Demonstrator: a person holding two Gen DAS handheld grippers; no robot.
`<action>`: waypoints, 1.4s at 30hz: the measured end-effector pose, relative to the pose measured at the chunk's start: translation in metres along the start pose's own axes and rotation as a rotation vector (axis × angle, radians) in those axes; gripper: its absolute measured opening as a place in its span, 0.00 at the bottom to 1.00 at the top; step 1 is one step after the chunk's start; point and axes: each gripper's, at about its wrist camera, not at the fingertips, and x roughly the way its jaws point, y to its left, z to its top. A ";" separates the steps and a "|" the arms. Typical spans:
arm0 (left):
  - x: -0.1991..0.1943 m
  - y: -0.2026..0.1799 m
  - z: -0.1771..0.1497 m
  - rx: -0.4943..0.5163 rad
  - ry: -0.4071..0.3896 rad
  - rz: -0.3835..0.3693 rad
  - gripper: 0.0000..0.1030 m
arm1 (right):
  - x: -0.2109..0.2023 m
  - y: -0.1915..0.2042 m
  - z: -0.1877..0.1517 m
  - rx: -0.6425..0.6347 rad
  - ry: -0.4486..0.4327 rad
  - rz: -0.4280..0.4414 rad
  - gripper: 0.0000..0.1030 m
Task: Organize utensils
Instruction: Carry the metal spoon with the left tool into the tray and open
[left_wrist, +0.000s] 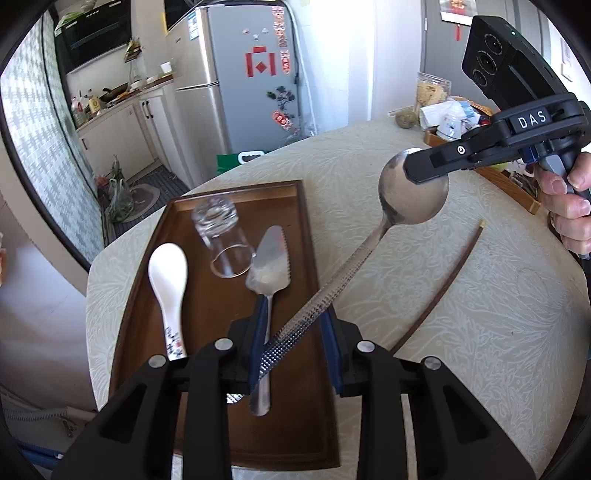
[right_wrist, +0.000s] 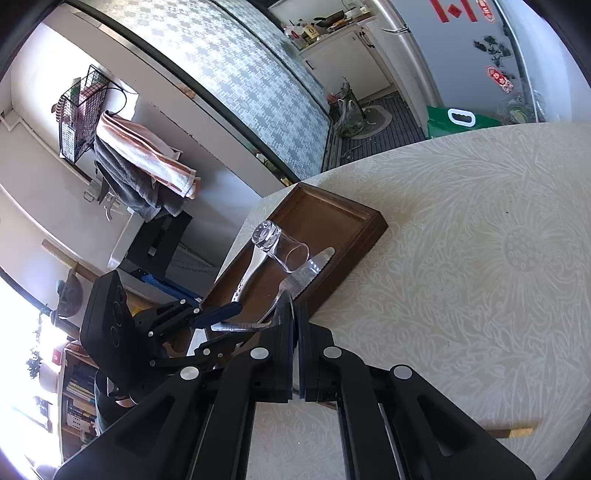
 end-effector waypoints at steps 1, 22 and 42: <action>-0.001 0.002 -0.002 -0.008 0.002 0.007 0.30 | 0.006 0.003 0.003 -0.009 0.008 0.003 0.02; 0.024 0.038 -0.016 -0.080 0.077 0.043 0.28 | 0.097 0.000 0.051 -0.061 0.145 -0.029 0.03; -0.013 0.011 -0.004 -0.020 -0.041 0.021 0.76 | 0.028 0.009 0.033 -0.142 0.059 -0.066 0.71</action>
